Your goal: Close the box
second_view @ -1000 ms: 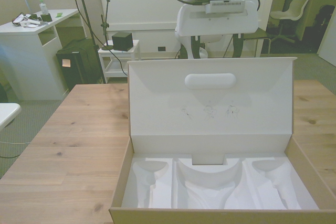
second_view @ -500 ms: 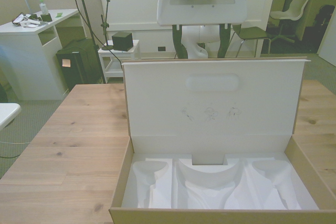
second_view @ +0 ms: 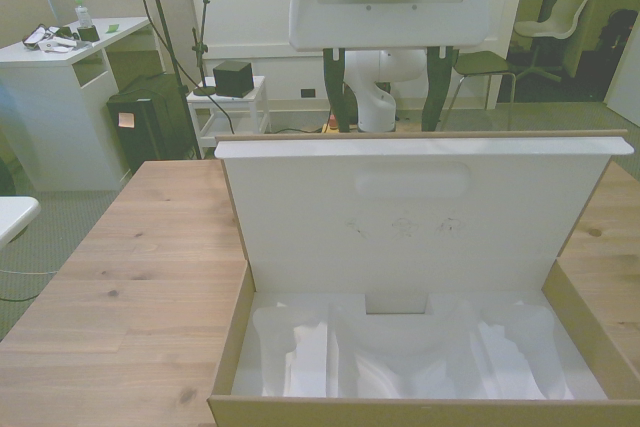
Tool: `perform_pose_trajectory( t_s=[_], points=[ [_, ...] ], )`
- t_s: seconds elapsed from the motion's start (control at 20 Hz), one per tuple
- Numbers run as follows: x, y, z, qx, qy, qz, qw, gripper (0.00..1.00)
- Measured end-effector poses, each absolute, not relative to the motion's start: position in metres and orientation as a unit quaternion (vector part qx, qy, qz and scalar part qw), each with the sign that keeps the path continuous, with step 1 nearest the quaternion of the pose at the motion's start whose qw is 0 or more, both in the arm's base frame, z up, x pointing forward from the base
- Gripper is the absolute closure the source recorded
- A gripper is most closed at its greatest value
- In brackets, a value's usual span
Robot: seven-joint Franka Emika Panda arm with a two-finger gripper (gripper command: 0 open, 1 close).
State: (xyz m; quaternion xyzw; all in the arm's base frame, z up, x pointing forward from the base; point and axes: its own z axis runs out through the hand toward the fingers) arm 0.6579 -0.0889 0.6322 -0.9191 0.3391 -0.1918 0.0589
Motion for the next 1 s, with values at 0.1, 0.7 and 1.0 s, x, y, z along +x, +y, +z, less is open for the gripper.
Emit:
perform_pose_trajectory(
  t_s=[0.1,0.7,1.0],
  points=[
    [0.658,-0.093,0.636,-0.919,0.339,-0.192,0.057,0.0],
    [0.636,-0.084,0.641,-0.924,0.343,-0.162,0.058,0.0],
    [0.614,-0.061,0.592,-0.923,0.356,-0.124,0.079,0.0]
  ],
)
